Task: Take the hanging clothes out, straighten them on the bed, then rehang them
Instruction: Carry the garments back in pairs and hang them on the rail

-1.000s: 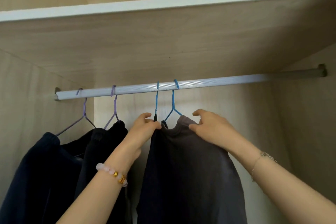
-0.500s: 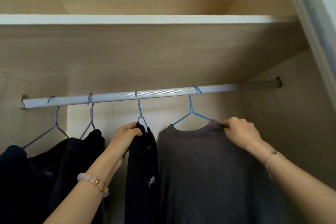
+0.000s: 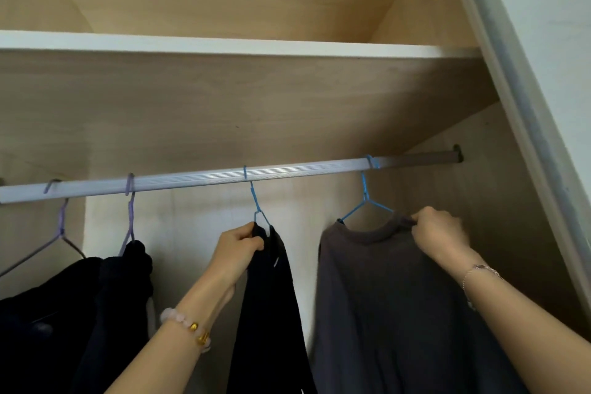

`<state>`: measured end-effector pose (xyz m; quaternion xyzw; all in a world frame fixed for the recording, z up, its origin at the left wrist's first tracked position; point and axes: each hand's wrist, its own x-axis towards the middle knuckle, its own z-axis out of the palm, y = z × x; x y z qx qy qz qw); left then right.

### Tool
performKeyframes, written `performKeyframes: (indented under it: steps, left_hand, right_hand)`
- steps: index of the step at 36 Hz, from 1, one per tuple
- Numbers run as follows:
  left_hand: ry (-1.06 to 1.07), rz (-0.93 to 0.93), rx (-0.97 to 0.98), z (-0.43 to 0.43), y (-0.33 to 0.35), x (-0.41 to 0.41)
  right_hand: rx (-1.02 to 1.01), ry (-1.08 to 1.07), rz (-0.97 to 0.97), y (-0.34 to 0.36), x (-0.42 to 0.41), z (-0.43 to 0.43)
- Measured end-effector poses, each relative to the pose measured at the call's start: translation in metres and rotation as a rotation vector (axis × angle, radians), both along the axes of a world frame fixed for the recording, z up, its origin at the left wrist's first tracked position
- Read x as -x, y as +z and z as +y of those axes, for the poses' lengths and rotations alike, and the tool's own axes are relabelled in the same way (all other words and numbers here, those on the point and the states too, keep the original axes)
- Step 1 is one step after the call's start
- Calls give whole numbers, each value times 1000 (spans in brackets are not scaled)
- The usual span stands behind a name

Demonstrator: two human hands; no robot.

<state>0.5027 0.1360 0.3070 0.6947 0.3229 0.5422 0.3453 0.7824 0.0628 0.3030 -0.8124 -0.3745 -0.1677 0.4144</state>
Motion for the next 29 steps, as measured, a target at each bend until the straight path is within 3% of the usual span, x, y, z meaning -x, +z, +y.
performKeyframes:
  steps: [11, 23, 29]
  left_hand:
    - [-18, 172, -51, 6, 4, -63]
    - [56, 102, -54, 0, -3, -80]
    - [19, 84, -72, -19, -2, -83]
  right_hand:
    - [-5, 41, -5, -1, -2, -4]
    - [43, -42, -67, 1, 23, -10]
    - [55, 27, -60, 3, 27, -12]
